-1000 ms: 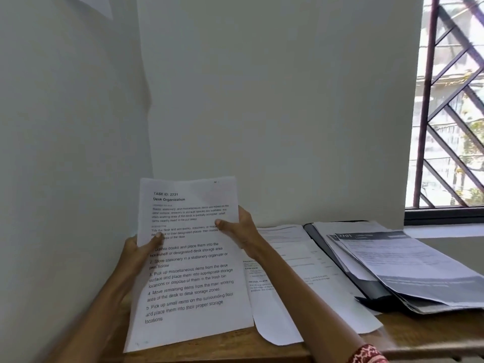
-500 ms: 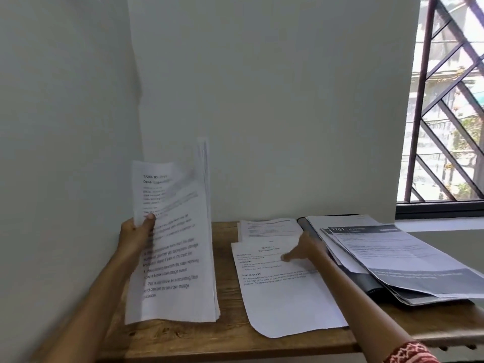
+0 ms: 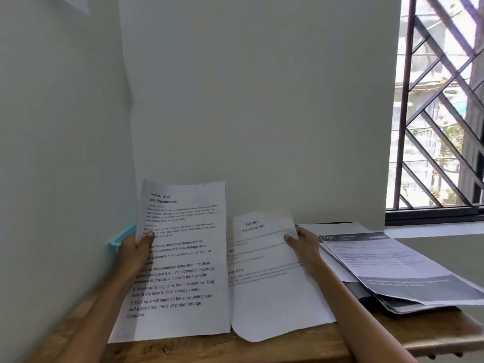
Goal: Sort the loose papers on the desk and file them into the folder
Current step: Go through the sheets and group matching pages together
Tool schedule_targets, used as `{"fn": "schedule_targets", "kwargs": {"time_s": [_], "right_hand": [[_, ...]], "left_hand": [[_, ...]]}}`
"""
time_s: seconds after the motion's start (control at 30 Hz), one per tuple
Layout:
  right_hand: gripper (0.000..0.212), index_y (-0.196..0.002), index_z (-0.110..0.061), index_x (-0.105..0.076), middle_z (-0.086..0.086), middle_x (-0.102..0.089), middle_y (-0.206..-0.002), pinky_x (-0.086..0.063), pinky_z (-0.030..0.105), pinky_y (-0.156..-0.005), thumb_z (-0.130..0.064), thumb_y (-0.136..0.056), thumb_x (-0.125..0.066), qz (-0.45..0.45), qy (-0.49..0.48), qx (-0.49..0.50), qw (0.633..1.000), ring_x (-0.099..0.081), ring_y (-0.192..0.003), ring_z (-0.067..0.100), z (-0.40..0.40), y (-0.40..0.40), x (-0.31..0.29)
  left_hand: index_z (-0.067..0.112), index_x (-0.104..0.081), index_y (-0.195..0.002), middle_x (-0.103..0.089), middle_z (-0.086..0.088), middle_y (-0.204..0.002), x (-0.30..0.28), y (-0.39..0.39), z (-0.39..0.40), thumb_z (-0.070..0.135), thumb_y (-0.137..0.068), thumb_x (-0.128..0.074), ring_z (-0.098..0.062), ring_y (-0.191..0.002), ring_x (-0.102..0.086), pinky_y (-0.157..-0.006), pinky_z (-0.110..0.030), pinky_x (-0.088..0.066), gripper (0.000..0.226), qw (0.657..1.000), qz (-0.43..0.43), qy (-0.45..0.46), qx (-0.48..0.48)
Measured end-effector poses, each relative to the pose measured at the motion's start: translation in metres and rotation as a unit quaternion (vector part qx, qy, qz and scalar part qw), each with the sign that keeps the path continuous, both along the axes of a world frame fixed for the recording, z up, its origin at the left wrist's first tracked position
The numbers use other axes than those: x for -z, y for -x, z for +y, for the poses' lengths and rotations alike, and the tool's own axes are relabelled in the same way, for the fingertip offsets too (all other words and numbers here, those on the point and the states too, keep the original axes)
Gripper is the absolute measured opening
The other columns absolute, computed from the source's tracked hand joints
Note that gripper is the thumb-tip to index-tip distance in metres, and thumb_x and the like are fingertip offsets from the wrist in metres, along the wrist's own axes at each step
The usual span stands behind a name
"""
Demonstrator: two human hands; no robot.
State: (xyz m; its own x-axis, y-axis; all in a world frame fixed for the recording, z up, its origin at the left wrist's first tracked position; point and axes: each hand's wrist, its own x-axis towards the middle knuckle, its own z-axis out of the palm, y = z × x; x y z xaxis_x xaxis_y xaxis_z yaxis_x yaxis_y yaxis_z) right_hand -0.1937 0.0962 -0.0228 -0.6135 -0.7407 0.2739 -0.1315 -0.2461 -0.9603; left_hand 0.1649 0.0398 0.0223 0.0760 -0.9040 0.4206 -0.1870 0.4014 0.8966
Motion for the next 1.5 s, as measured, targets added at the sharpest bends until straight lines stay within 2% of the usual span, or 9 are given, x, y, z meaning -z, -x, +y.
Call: {"fn": "schedule_targets", "kwargs": {"time_s": [0.33, 0.47, 0.67, 0.9, 1.0, 1.1, 1.17, 1.27, 1.5], "right_hand": [[0.013, -0.075, -0.006, -0.06, 0.013, -0.062, -0.076, -0.047, 0.036, -0.069, -0.004, -0.087, -0.065, -0.038, 0.092, -0.031, 0.995, -0.056, -0.072, 0.023, -0.01, -0.018, -0.01], [0.011, -0.077, -0.006, -0.06, 0.012, -0.062, -0.076, -0.046, 0.037, -0.071, -0.005, -0.087, -0.065, -0.035, 0.1, -0.036, 0.994, -0.056, -0.071, 0.022, -0.012, -0.022, -0.014], [0.006, -0.085, -0.006, -0.06, 0.01, -0.065, -0.079, -0.051, 0.032, -0.068, -0.006, -0.09, -0.061, -0.042, 0.12, -0.05, 0.991, -0.061, -0.067, 0.019, -0.01, -0.035, -0.032], [0.009, -0.082, -0.009, -0.061, 0.008, -0.065, -0.083, -0.049, 0.03, -0.071, -0.01, -0.091, -0.061, 0.0, 0.147, -0.092, 0.985, -0.058, -0.073, 0.016, -0.014, -0.077, -0.08], [0.022, -0.09, -0.004, -0.06, 0.012, -0.059, -0.082, -0.044, 0.029, -0.064, -0.023, -0.098, -0.052, 0.0, 0.135, -0.118, 0.984, -0.052, -0.07, 0.016, -0.011, -0.105, -0.091], [0.056, -0.115, -0.006, -0.061, 0.011, -0.067, -0.105, -0.054, 0.04, -0.084, -0.052, -0.097, -0.034, -0.033, 0.128, -0.187, 0.973, -0.065, -0.091, 0.024, -0.007, -0.126, -0.089], [0.075, -0.124, -0.014, -0.056, 0.01, -0.066, -0.115, -0.053, 0.042, -0.091, -0.071, -0.083, -0.03, -0.02, 0.141, -0.21, 0.967, -0.065, -0.102, 0.025, -0.004, -0.136, -0.089], [0.085, -0.103, -0.023, -0.054, 0.0, -0.065, -0.093, -0.055, 0.029, -0.073, -0.093, -0.057, -0.042, 0.086, 0.166, -0.167, 0.968, -0.064, -0.082, 0.013, 0.0, -0.144, -0.092], [0.101, -0.114, -0.021, -0.047, -0.001, -0.067, -0.095, -0.055, 0.02, -0.067, -0.093, -0.044, -0.053, 0.171, 0.196, -0.149, 0.954, -0.066, -0.078, 0.001, -0.005, -0.143, -0.077]], "left_hand": [[0.003, -0.059, -0.1, -0.063, -0.003, -0.08, -0.01, -0.002, 0.01, 0.013, -0.097, -0.047, -0.022, -0.074, -0.059, -0.061, -0.025, -0.044, 0.017, 1.0, 0.008, 0.022, 0.019], [-0.006, -0.059, -0.109, -0.064, -0.017, -0.097, -0.013, -0.004, 0.008, 0.011, -0.097, -0.047, -0.027, -0.087, -0.059, -0.076, -0.033, -0.046, 0.025, 0.999, 0.008, 0.027, 0.014], [-0.002, -0.061, -0.106, -0.064, -0.011, -0.089, -0.022, 0.001, 0.007, 0.015, -0.096, -0.049, -0.03, -0.088, -0.061, -0.079, -0.036, -0.047, 0.023, 0.999, 0.016, 0.025, 0.021], [0.013, -0.061, -0.103, -0.063, 0.0, -0.088, -0.044, 0.027, 0.021, 0.017, -0.096, -0.049, -0.016, -0.078, -0.06, -0.07, -0.028, -0.049, 0.014, 0.986, 0.135, 0.028, 0.092], [0.015, -0.049, -0.13, -0.059, -0.002, -0.111, -0.04, 0.034, 0.02, 0.014, -0.099, -0.043, -0.019, -0.097, -0.058, -0.088, -0.033, -0.045, 0.032, 0.982, 0.154, 0.017, 0.108], [0.015, -0.036, -0.142, -0.053, -0.005, -0.119, -0.032, 0.039, 0.016, 0.011, -0.1, -0.039, -0.021, -0.104, -0.053, -0.09, -0.033, -0.043, 0.042, 0.989, 0.12, 0.05, 0.063], [0.013, -0.038, -0.14, -0.056, -0.011, -0.115, -0.033, 0.039, 0.017, 0.012, -0.1, -0.039, -0.025, -0.101, -0.056, -0.086, -0.035, -0.046, 0.039, 0.988, 0.139, 0.069, 0.005], [0.002, -0.048, -0.128, -0.058, -0.019, -0.119, -0.04, 0.03, 0.011, 0.011, -0.1, -0.038, -0.033, -0.106, -0.057, -0.087, -0.037, -0.047, 0.032, 0.975, 0.16, 0.115, -0.098], [-0.005, -0.052, -0.099, -0.059, -0.029, -0.101, -0.035, 0.012, 0.008, 0.01, -0.099, -0.038, -0.029, -0.081, -0.054, -0.07, -0.036, -0.041, 0.021, 0.964, 0.11, 0.175, -0.165]]}}
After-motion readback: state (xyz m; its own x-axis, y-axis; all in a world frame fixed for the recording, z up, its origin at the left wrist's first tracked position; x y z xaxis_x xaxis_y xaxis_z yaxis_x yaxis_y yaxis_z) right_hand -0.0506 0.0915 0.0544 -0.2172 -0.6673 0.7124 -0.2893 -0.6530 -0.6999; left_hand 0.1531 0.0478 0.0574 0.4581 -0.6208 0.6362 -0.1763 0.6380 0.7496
